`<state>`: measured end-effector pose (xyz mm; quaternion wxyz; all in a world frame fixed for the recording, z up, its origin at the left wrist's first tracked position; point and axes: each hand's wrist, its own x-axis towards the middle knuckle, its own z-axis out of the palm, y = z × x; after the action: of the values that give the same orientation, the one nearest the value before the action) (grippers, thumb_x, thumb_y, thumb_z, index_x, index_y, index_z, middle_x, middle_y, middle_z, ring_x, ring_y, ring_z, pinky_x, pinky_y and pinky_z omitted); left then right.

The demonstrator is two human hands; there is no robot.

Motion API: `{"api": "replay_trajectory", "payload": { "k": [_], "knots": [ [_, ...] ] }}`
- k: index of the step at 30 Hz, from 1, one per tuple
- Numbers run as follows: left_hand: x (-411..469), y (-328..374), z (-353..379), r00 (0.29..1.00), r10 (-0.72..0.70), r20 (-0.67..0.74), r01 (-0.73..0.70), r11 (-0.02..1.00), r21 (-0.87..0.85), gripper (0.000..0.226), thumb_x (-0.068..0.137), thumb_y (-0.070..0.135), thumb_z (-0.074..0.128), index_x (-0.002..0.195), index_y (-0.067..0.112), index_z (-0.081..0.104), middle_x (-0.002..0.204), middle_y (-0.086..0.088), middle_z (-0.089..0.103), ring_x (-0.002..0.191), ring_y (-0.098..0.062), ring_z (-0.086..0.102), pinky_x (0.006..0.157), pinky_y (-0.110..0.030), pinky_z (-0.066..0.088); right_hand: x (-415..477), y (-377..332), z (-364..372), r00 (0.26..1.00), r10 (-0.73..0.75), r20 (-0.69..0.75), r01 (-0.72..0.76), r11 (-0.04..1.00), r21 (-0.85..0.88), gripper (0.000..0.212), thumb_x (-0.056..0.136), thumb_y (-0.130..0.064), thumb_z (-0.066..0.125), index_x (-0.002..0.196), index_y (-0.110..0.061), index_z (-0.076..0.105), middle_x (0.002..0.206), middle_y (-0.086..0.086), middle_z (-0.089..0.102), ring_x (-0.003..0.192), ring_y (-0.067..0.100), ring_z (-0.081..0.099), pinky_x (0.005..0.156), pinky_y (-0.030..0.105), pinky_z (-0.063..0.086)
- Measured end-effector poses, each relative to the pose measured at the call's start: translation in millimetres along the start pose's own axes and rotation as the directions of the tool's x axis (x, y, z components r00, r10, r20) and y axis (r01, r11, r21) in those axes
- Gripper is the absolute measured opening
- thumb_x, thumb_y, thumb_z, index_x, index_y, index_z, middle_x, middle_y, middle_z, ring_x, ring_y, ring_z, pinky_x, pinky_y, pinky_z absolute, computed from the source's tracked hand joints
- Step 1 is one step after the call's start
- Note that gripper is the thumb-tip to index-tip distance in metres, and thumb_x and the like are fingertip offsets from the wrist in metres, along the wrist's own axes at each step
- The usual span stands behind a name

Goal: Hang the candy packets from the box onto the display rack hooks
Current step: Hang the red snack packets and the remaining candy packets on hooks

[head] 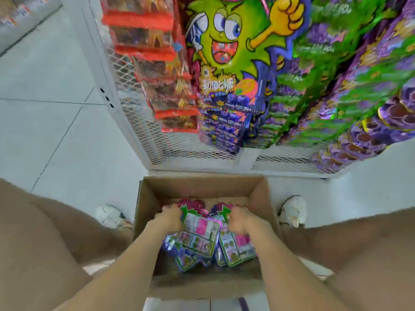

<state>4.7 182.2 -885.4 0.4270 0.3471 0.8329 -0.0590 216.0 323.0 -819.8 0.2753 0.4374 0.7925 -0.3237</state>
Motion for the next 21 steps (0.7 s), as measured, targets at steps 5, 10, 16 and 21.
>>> {"api": "replay_trajectory", "payload": {
  "k": [5,10,16,21],
  "knots": [
    [-7.7,14.7,31.5,0.963,-0.268,-0.015,0.259,0.944,-0.202,0.104,0.089,0.039,0.082,0.155,-0.002,0.014,0.158,-0.024,0.027,0.145,-0.043,0.040,0.118,-0.049,0.040,20.9,1.1,-5.2,0.999,-0.039,-0.016,0.040,0.999,0.005,0.021,0.089,-0.010,0.055,0.068,-0.009,0.058,0.064,0.008,0.055,0.067,0.027,0.055,0.055,0.031,0.040],
    [-4.2,8.3,61.7,0.905,-0.423,-0.030,0.406,0.884,-0.232,0.131,0.065,0.058,0.095,0.155,0.004,0.016,0.158,-0.017,0.024,0.145,-0.044,0.035,0.113,-0.053,0.041,30.3,3.9,3.2,0.997,-0.077,-0.001,0.077,0.994,0.071,0.020,0.090,-0.015,0.057,0.094,-0.010,0.076,0.098,0.014,0.075,0.091,0.030,0.070,0.080,0.034,0.057],
    [-4.2,2.9,59.3,0.886,-0.416,-0.203,0.368,0.899,-0.237,0.091,0.072,0.038,0.094,0.134,0.009,0.034,0.143,-0.020,0.046,0.131,-0.046,0.051,0.105,-0.057,0.047,32.0,6.1,18.3,0.994,-0.054,0.090,0.045,0.994,0.101,0.024,0.094,-0.016,0.059,0.104,0.003,0.070,0.103,0.025,0.073,0.095,0.038,0.072,0.087,0.050,0.060],
    [-29.8,11.7,30.8,0.877,-0.332,-0.346,0.282,0.941,-0.189,0.043,0.091,0.010,0.072,0.128,0.007,0.049,0.143,-0.020,0.042,0.118,-0.045,0.059,0.092,-0.050,0.053,26.4,-1.5,21.5,0.993,-0.071,0.099,0.068,0.997,0.034,0.022,0.091,-0.008,0.057,0.105,0.002,0.070,0.106,0.023,0.072,0.100,0.036,0.072,0.086,0.051,0.058]
  ]
}}
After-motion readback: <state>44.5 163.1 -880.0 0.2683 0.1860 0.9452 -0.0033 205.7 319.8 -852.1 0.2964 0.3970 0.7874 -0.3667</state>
